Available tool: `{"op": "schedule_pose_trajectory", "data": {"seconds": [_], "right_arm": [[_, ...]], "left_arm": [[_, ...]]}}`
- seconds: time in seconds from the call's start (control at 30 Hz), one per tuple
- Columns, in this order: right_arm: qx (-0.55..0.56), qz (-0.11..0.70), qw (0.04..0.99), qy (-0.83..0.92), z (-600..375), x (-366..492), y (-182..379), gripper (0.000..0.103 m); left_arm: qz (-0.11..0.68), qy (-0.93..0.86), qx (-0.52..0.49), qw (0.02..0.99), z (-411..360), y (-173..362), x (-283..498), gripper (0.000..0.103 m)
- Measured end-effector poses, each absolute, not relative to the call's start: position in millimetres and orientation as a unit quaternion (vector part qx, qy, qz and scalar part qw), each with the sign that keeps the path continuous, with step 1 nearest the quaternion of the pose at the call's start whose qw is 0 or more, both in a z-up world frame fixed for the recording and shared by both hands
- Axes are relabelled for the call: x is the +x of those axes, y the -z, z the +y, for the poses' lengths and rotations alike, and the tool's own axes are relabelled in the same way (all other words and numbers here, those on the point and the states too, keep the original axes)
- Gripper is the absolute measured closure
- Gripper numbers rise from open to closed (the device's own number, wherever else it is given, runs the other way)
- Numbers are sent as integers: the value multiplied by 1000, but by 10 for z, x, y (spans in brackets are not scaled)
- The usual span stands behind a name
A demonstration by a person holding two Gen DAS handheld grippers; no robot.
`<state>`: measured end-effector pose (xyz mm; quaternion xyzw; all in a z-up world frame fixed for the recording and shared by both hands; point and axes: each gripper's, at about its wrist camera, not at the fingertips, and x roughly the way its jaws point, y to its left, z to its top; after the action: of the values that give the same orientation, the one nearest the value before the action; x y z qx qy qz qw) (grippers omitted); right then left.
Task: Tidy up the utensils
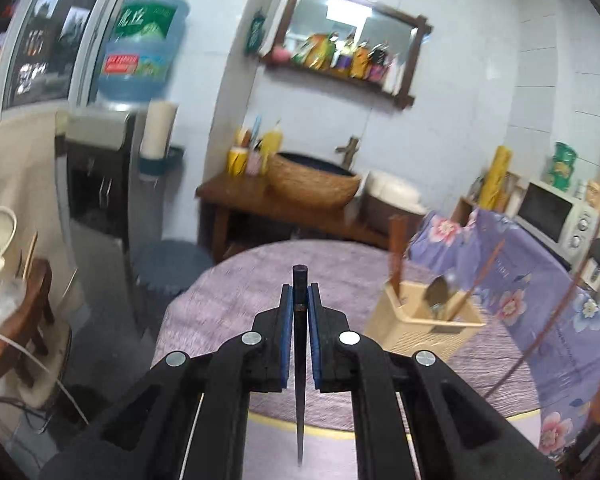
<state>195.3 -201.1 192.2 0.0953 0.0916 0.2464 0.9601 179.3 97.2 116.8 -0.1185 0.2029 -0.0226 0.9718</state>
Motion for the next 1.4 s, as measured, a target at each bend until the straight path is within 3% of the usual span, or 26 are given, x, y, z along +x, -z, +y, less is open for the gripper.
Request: {"op": "schedule_pose_trajectory", "data": {"seconds": [0.47, 0.83, 1.4], "right_arm": [[76, 91, 965, -233, -1994, 2059, -2066, 95], [60, 33, 977, -203, -1877, 2479, -2688, 95], [51, 153, 971, -175, -1708, 3066, -1409, 95]], "left_arm": [[164, 64, -114, 978, 801, -1737, 1878, 95], [61, 102, -105, 987, 405, -2622, 1891, 95], [180, 80, -86, 977, -97, -1399, 2691, 94]]}}
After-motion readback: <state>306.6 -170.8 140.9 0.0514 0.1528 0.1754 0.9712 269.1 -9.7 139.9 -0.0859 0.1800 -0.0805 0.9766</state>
